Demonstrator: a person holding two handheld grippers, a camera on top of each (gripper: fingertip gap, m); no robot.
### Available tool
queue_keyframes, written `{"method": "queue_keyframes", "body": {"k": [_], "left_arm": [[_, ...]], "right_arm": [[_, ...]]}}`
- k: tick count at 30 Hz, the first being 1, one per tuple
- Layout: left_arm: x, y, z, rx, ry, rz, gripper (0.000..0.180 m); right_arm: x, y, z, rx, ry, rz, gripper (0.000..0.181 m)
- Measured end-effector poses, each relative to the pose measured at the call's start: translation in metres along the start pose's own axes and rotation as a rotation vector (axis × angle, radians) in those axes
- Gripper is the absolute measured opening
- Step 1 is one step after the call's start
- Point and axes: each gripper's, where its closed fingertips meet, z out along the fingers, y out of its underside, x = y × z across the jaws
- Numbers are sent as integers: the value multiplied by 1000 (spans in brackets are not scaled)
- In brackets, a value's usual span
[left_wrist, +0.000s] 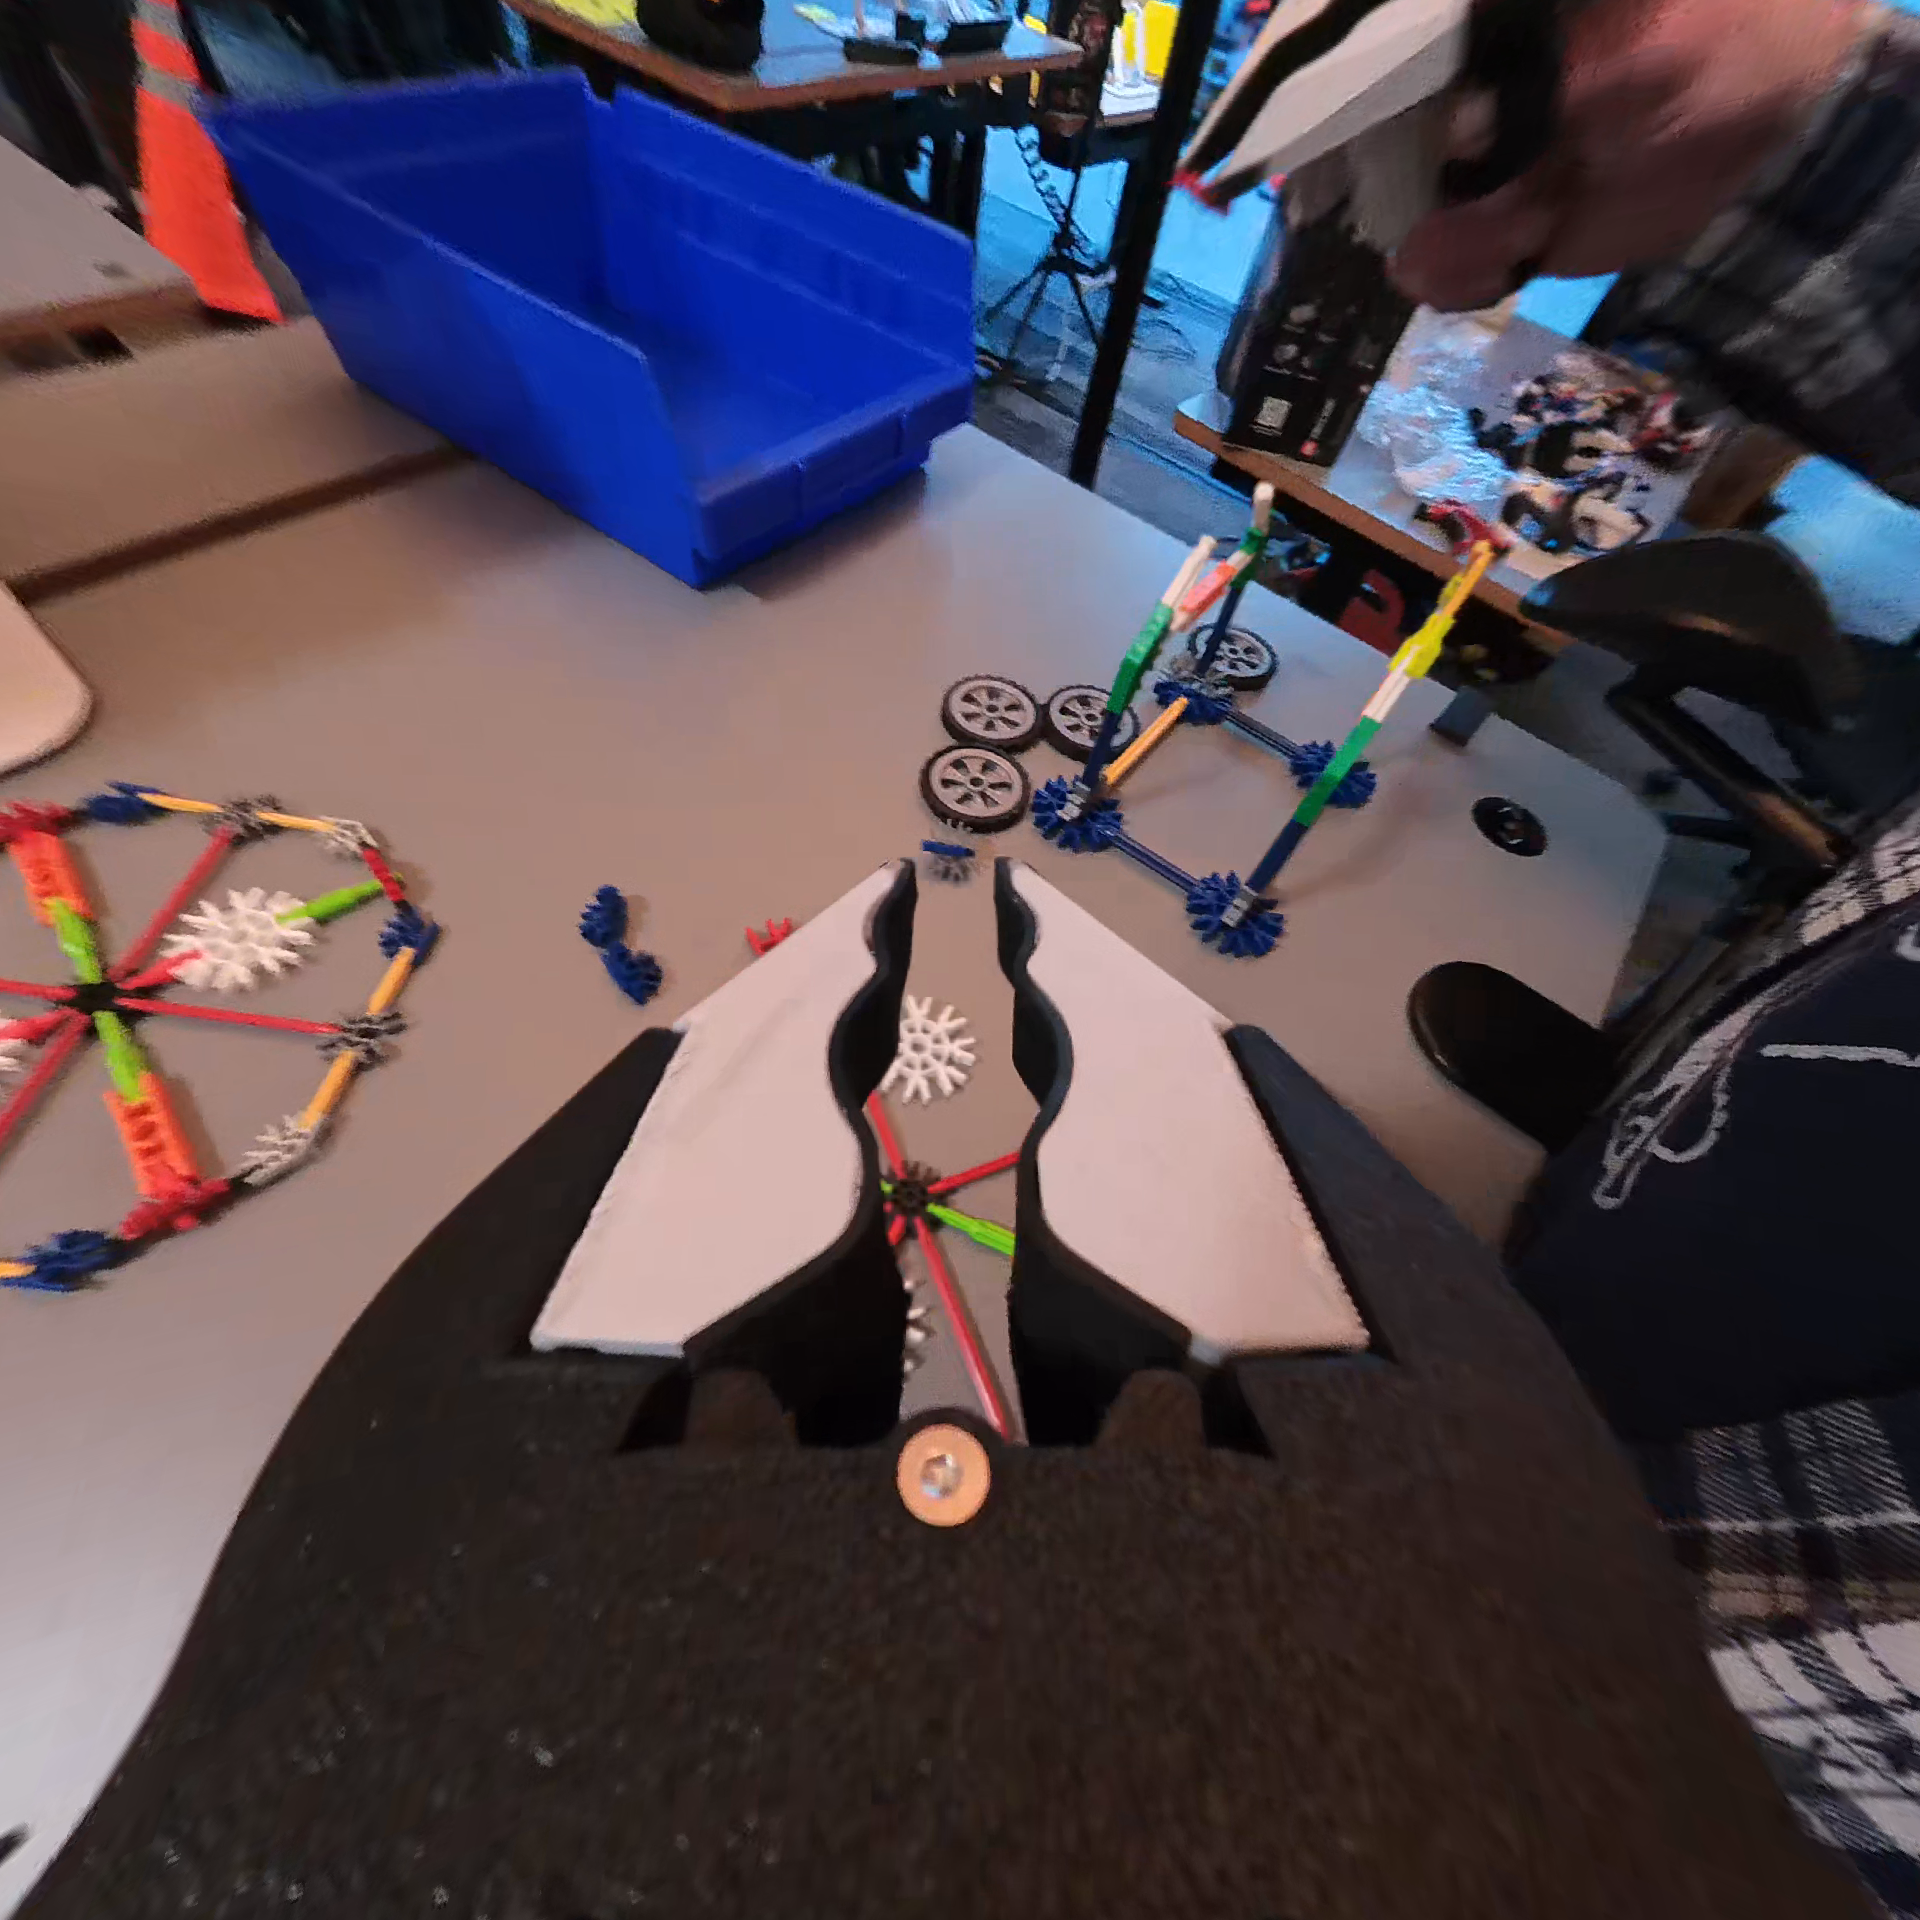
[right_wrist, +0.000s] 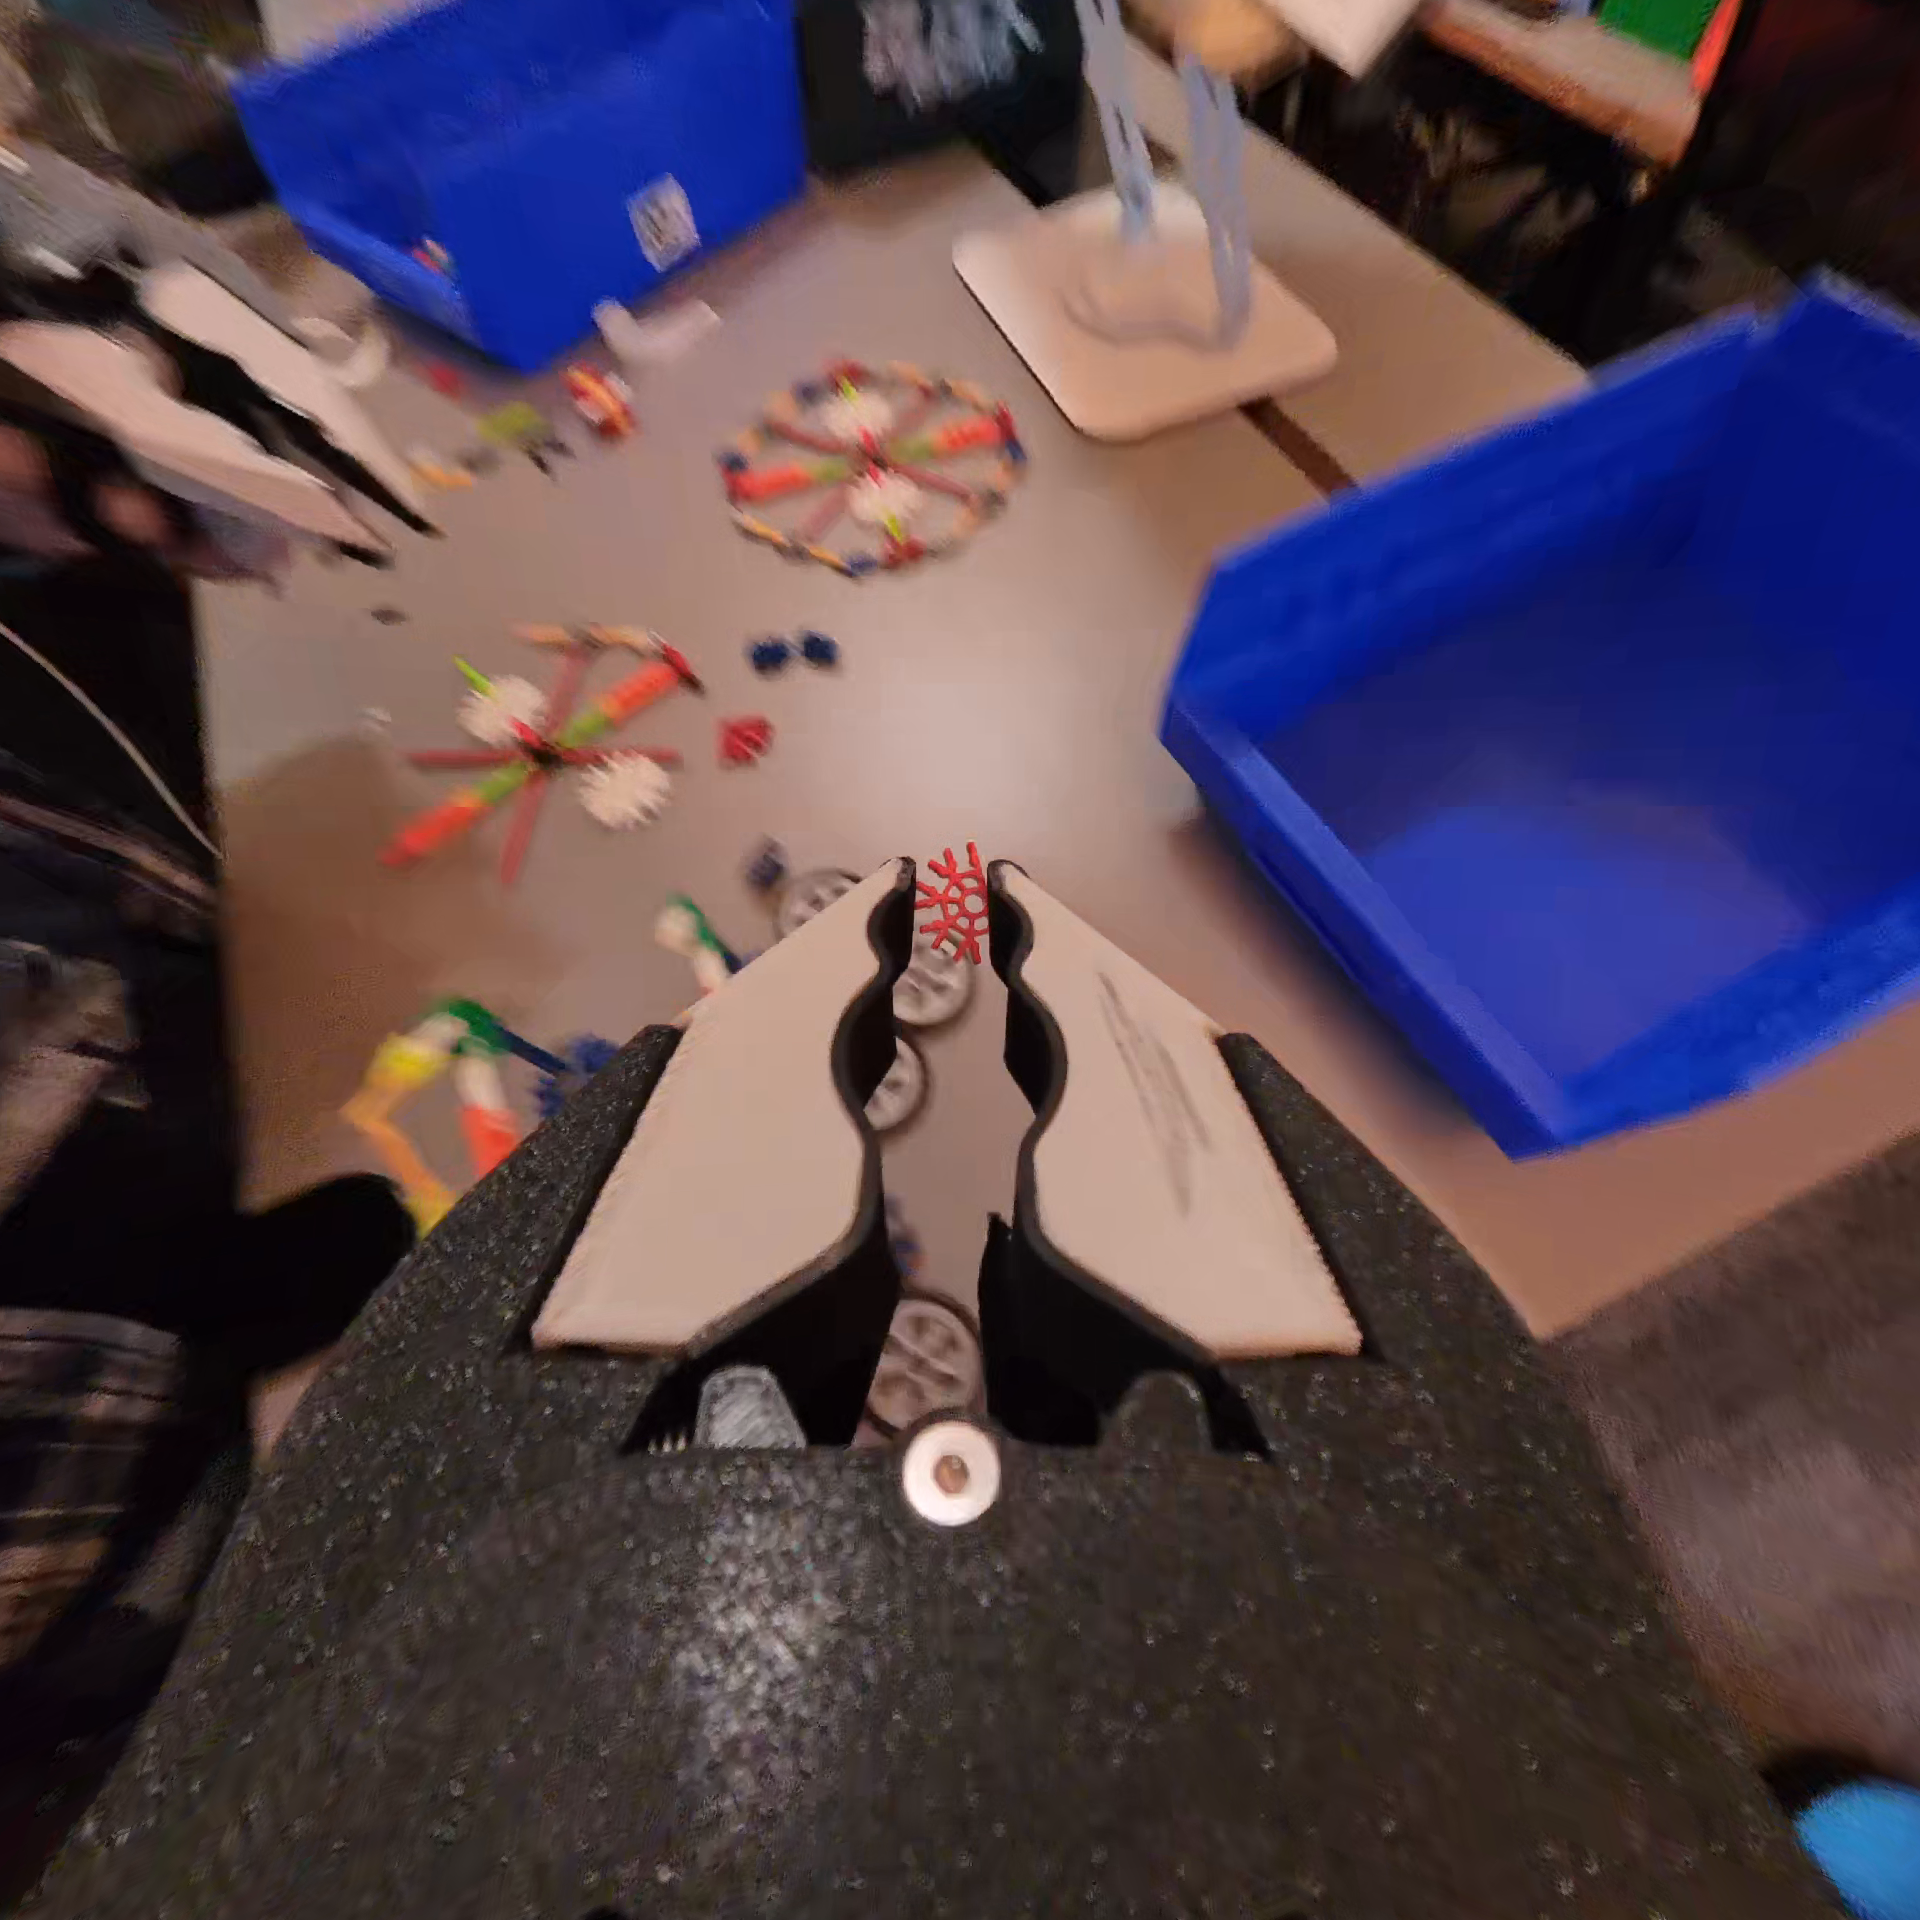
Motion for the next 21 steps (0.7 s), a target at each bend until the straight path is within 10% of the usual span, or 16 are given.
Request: {"method": "queue_keyframes", "body": {"k": [21], "left_arm": [[10, -25, -66, 161, -198, 630, 36]], "right_arm": [[-223, -92, 158, 325, -396, 615, 11]]}}
